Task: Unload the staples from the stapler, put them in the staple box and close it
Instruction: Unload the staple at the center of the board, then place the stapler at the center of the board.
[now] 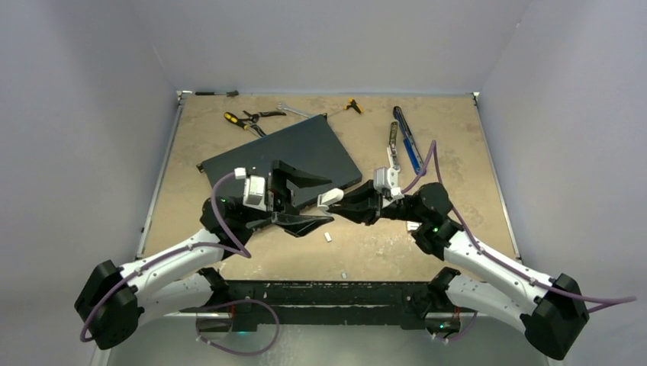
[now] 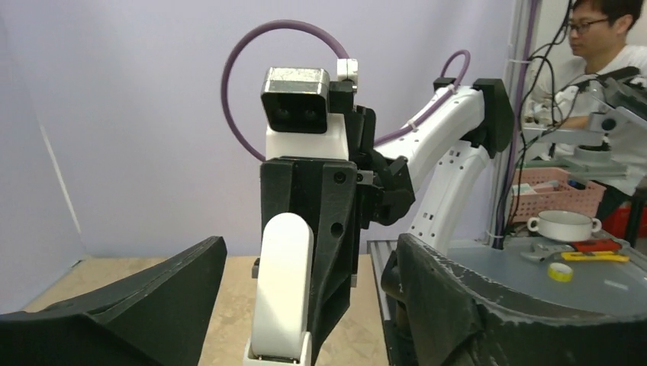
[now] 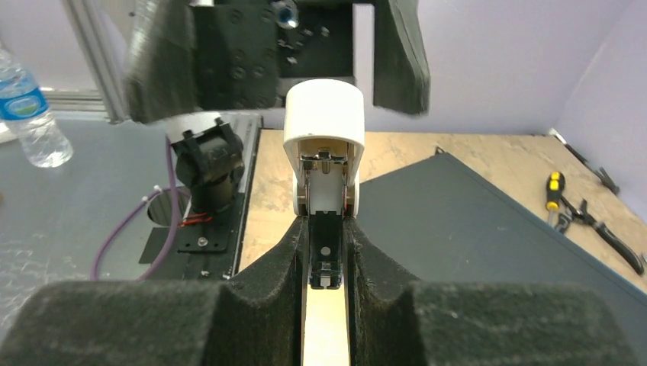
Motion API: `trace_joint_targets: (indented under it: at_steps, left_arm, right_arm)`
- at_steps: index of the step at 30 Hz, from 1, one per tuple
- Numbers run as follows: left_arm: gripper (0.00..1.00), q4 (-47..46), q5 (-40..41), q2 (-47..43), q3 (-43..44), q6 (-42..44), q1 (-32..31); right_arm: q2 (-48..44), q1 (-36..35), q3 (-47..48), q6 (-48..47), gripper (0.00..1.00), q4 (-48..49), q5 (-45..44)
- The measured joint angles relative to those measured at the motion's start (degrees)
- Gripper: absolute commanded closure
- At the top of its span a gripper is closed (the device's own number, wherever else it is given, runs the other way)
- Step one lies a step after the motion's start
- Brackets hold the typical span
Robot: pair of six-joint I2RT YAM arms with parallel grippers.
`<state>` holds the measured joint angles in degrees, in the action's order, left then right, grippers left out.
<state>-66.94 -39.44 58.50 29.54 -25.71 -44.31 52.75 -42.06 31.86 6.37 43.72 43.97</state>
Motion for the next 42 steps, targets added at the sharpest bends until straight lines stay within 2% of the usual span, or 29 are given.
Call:
trace_joint_targets:
  at_steps: [5, 8, 11, 16, 18, 22, 27, 32, 42]
  left_arm:
    - [0.11, 9.0, 6.2, -6.1, 0.4, 4.0, 0.0]
    - [0.09, 16.6, 12.9, -9.9, 1.2, 6.6, -0.1]
    - [0.07, 24.9, 22.4, -13.5, 1.7, 8.0, -0.1]
    - [0.05, 42.1, 42.9, -13.3, 6.9, 5.2, -0.1]
    - [0.05, 49.8, 50.4, -10.9, 10.3, 2.4, 0.0]
    - [0.04, 63.8, 58.1, -4.7, 15.4, -2.3, 0.0]
    - [0.04, 70.9, 58.6, -2.1, 15.5, -5.4, 0.0]
    - [0.04, 72.1, 57.5, -2.1, 14.3, -7.8, 0.0]
    - [0.04, 72.6, 56.7, -0.1, 13.0, -9.3, 0.0]
  right_arm:
    - [-1.4, 0.0, 1.1, 0.6, 1.00, -5.2, -9.0]
    - [-0.6, 0.0, 4.6, 1.6, 1.00, -10.9, -17.4]
    - [3.9, 0.0, 11.7, 2.5, 1.00, -18.5, -29.4]
    - [20.3, 1.1, 26.6, 3.4, 1.00, -31.9, -49.9]
    - [27.1, 2.8, 31.1, 3.8, 1.00, -36.3, -54.1]
    - [38.0, 8.0, 35.9, 4.5, 1.00, -42.5, -57.4]
    - [47.7, 13.1, 41.0, 3.8, 1.00, -46.7, -60.2]
    - [54.0, 15.9, 45.7, 1.8, 1.00, -48.2, -60.4]
    - [58.3, 21.7, 44.8, -2.0, 1.00, -47.5, -57.4]
